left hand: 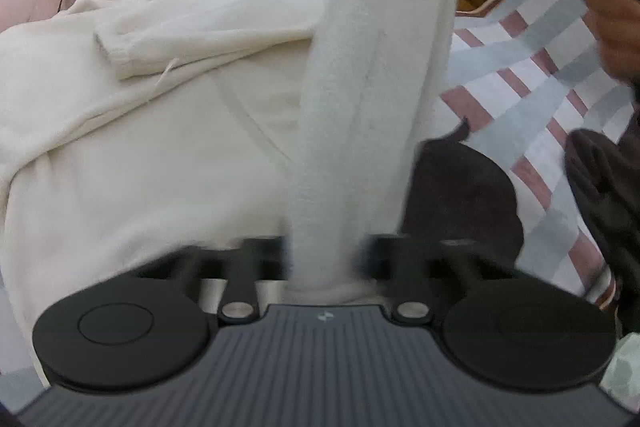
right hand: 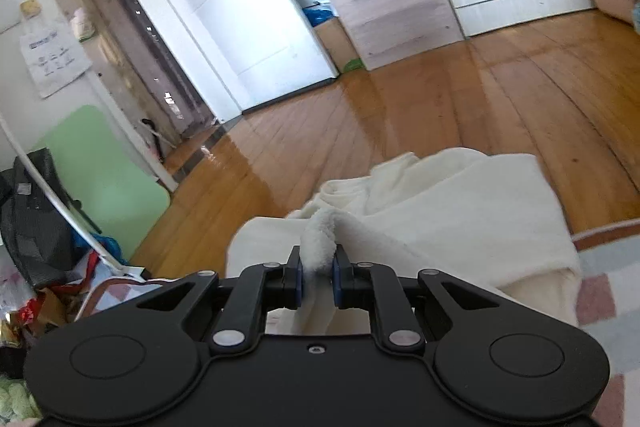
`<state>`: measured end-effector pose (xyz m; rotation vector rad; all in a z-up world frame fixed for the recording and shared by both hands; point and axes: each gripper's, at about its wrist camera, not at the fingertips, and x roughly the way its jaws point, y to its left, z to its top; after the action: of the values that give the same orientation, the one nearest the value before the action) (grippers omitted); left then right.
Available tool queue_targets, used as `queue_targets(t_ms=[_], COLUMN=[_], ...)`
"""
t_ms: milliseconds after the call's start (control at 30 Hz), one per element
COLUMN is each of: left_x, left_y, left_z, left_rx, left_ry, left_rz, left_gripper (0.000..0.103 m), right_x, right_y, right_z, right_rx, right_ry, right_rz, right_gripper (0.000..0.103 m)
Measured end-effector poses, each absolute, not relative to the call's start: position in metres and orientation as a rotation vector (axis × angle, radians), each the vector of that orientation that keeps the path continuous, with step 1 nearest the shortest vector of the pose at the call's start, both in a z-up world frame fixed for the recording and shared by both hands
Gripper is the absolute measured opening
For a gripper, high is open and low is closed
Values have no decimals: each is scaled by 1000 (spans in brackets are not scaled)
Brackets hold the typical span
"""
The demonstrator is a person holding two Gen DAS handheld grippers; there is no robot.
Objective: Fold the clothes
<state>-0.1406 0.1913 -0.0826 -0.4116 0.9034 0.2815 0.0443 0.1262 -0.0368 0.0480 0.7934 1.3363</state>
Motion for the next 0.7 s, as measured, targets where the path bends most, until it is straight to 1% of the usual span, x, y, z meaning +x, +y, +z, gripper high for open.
queue_targets(t_ms=[67,167,200,233,267,300,333,400,533,700], left_x=[-131,-110,-103,-97,-90,-83,-76,-71,-96,-128], left_y=[199,218,225,233,240,247,252,252,226,198], left_z=[-67,-37,-28,-25,-26,-28,-34,-36,-32,-62], left_rx=[-316,-157,-114,-74,-20,36,83,122,145,16], left_ry=[889,804,769,729,696,692,739,809,811,949], left_rz=[332,414,439,453,456,456,455,441,341,219], left_gripper=[15,15,19,28,40,71,83,83,83,83], right_x=[46,62,71,78,87,93,100,113,123,133], right_y=[123,119,119,121,124,128,133,144,166,176], right_z=[-35,-33,-33,-34,-35,-37,-38,-46,-67,-89], right_rx=[35,115,144,154,135,94,50,-31,-186,-161], right_ry=[769,748,737,715,674,634,595,569,544,593], right_rz=[1274,1169,1137,1113,1083,1057,1032,1042,986,950], right_gripper=[16,16,16,16,16,16,16,15,15,15])
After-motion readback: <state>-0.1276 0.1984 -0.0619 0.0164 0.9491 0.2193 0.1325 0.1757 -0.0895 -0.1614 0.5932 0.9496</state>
